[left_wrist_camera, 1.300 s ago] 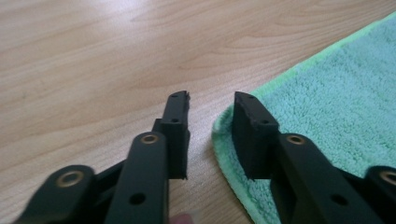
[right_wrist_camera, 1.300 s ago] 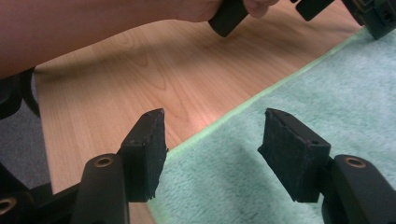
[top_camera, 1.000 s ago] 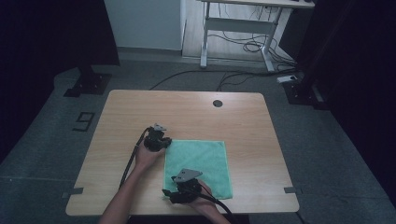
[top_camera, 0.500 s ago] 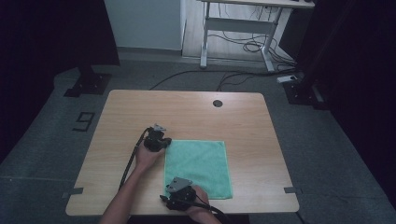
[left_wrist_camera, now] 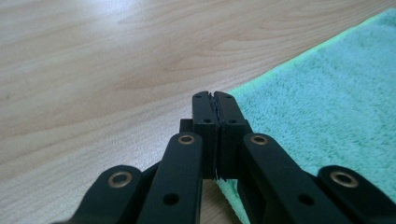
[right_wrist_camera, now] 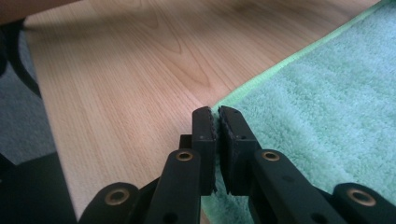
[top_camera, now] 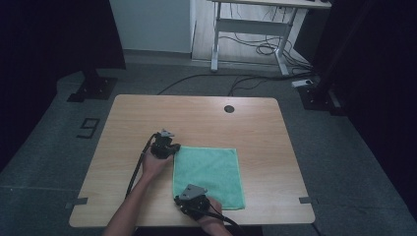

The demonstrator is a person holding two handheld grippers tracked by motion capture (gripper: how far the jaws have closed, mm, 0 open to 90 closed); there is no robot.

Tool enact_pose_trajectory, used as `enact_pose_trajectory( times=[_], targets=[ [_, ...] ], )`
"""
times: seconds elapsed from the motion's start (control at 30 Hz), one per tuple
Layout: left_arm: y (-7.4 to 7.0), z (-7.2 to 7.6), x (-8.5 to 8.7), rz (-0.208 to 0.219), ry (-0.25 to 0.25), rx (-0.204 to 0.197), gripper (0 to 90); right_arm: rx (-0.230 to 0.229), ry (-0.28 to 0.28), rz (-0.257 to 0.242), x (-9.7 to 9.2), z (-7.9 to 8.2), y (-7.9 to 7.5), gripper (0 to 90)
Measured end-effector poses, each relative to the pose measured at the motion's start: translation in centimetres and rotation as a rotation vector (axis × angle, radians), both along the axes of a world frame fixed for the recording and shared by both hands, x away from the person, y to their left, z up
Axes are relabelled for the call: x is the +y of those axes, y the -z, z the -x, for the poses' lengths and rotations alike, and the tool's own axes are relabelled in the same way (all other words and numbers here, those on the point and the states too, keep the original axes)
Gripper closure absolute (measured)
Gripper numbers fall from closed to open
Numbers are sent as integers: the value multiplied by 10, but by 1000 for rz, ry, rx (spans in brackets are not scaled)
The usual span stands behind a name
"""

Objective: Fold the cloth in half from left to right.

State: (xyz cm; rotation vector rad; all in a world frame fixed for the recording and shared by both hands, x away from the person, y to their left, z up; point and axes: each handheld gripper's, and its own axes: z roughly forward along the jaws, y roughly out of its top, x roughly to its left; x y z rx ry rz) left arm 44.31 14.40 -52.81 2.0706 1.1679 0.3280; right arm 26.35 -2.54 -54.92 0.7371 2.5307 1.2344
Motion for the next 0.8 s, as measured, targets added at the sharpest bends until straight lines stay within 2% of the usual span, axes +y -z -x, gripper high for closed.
enact_pose_trajectory(
  times=[0.13,0.23,0.43,0.53,0.63,0.7,0.8],
  targets=[
    [-10,2,0,9,3,-17,881,-12,10,-38,-4,4,-7,844],
    [-16,4,-2,-14,9,-33,881,-25,21,-58,-7,6,-11,844],
    [-24,6,-2,-7,19,-48,881,-15,21,-84,-9,6,-16,843],
    [-34,4,-2,-2,13,-64,881,-20,23,-107,-6,5,-22,844],
    [-47,3,-1,12,10,-81,882,-44,25,-153,-3,4,-36,843],
    [-51,4,-2,13,10,-85,882,-57,28,-171,-3,4,-41,843],
    [-50,4,-3,2,17,-71,881,-49,33,-171,-5,4,-39,843]
  ],
)
